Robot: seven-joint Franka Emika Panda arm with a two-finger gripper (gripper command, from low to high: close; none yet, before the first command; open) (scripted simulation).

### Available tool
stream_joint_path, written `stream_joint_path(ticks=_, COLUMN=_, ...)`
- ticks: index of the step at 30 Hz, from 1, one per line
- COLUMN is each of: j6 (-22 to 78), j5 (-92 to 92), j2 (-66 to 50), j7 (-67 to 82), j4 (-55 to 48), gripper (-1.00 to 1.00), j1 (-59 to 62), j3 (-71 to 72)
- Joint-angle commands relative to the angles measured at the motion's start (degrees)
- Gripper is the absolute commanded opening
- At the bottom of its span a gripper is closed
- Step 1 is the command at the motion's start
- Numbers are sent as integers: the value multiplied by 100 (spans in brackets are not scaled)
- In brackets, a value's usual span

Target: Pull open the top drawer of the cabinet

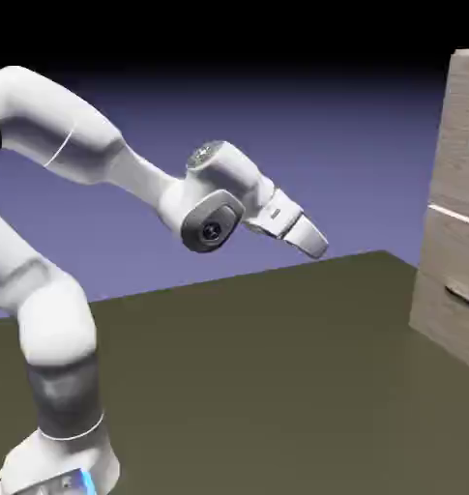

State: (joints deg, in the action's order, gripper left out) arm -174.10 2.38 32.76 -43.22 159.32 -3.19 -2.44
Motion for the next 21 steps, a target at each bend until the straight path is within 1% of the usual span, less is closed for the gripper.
stream_joint_path(ticks=1, j6=-8, j5=197, j2=8, j7=-63, j4=-140, gripper=0, j1=-208, j3=-202)
stream_joint_path(ticks=21, j6=-166, j5=4140, j2=169, j7=-1332, j4=-2931, gripper=0, j1=-4361, j3=-4243)
